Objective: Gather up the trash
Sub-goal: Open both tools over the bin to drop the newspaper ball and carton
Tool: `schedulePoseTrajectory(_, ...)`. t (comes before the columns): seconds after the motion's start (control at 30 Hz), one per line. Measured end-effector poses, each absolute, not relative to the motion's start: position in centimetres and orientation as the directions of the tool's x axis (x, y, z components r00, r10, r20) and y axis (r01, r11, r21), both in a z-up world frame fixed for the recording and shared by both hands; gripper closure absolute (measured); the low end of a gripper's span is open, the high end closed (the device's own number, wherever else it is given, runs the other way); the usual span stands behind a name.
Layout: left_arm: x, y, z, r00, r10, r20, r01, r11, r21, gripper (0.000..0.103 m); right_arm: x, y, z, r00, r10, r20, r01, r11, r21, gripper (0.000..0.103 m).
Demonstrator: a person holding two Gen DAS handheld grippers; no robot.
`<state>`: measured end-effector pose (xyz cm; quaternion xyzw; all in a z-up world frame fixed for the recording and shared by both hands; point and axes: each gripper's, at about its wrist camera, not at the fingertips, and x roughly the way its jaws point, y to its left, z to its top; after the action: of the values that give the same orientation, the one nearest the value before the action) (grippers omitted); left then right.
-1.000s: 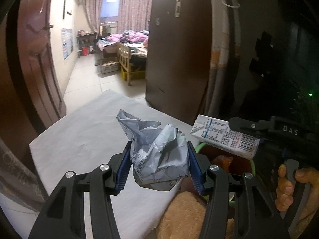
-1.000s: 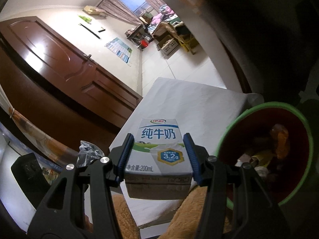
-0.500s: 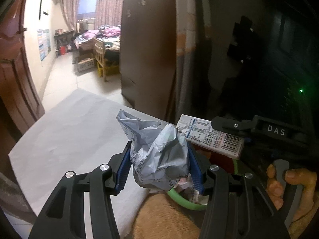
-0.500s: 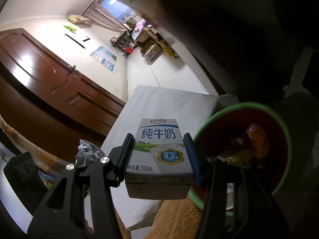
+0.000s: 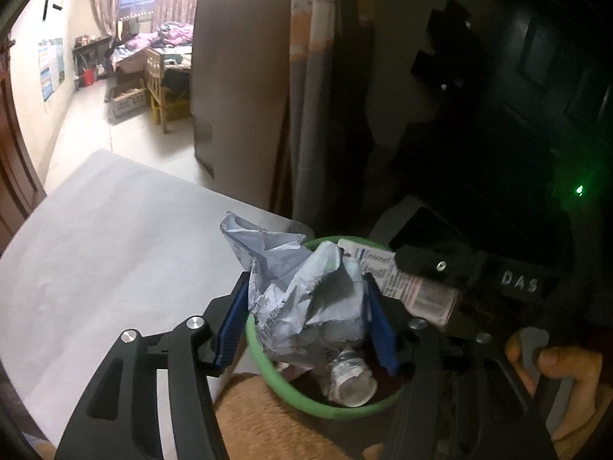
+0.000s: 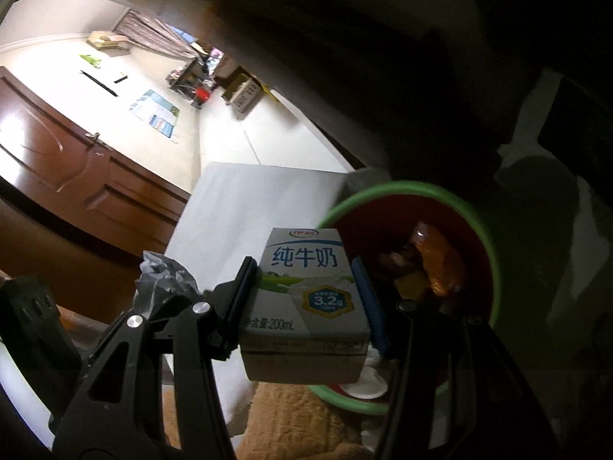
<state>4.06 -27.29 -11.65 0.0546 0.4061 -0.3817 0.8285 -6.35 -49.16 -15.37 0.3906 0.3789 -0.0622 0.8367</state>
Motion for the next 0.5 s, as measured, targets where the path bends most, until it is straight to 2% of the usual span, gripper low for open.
schedulePoseTrajectory(0.13,3.9,-27.8,-11.6,0.383,-0.599,-0.703,0.691,0.691,-0.212,0.021,-6.6,-49.5,-16.4,0.675,0.178,-0.716,0.443,0.678,0.587,0.051)
schedulePoseTrajectory(0.23,3.9,-27.8,-11.4,0.410,-0.597,-0.690,0.696,0.694,-0.186,0.016,-6.6,-49.5,-16.9,0.657,0.158,-0.737,0.471,0.677,0.565,0.040)
schedulePoseTrajectory(0.5,4.5,-26.0,-9.7,0.508,-0.570,-0.647,0.659,0.740,-0.135,0.008,-6.5,-48.4,-16.1,0.643,0.099,-0.759,0.475,0.726,0.497,0.034)
